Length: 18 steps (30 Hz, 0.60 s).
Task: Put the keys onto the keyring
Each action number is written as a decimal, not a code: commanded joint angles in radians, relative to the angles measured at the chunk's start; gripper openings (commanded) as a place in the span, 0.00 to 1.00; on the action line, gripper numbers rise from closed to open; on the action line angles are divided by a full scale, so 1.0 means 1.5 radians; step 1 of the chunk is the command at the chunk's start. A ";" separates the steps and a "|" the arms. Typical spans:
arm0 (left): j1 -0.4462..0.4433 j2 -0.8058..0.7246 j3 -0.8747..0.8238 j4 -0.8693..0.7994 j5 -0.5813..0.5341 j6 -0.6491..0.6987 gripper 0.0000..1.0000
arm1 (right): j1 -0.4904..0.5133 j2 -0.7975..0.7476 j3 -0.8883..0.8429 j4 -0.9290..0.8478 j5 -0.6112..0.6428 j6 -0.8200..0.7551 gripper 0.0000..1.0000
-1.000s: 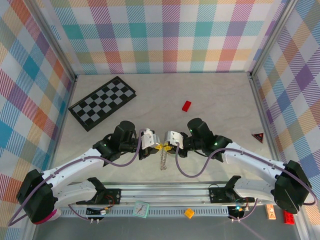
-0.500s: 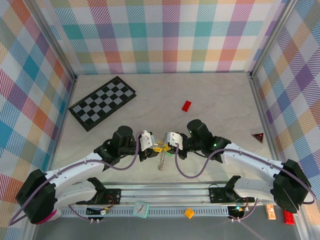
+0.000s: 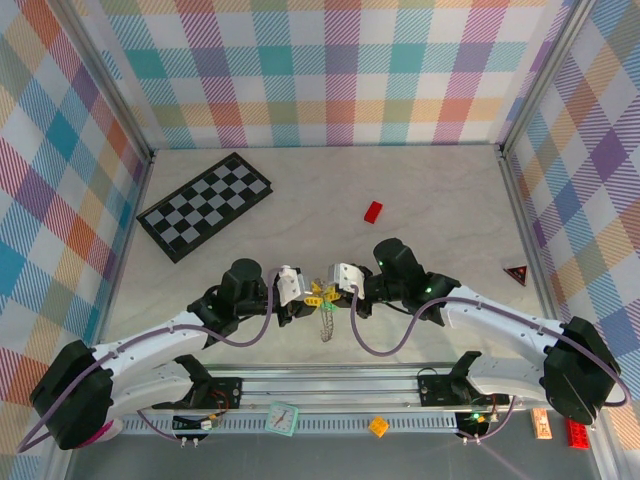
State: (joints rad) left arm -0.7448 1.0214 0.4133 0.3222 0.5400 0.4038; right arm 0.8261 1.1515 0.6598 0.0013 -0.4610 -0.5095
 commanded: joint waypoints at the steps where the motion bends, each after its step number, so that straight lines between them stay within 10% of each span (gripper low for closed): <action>1: -0.004 -0.019 -0.011 0.032 0.008 -0.002 0.23 | 0.002 0.006 0.002 0.007 -0.041 -0.006 0.00; 18: -0.003 0.003 0.003 0.056 0.025 -0.003 0.07 | 0.002 0.043 0.028 -0.004 -0.102 0.000 0.00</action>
State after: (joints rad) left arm -0.7448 1.0344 0.4122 0.3058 0.5591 0.4042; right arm 0.8162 1.2015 0.6632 -0.0017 -0.5102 -0.5095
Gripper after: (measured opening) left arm 0.087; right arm 0.065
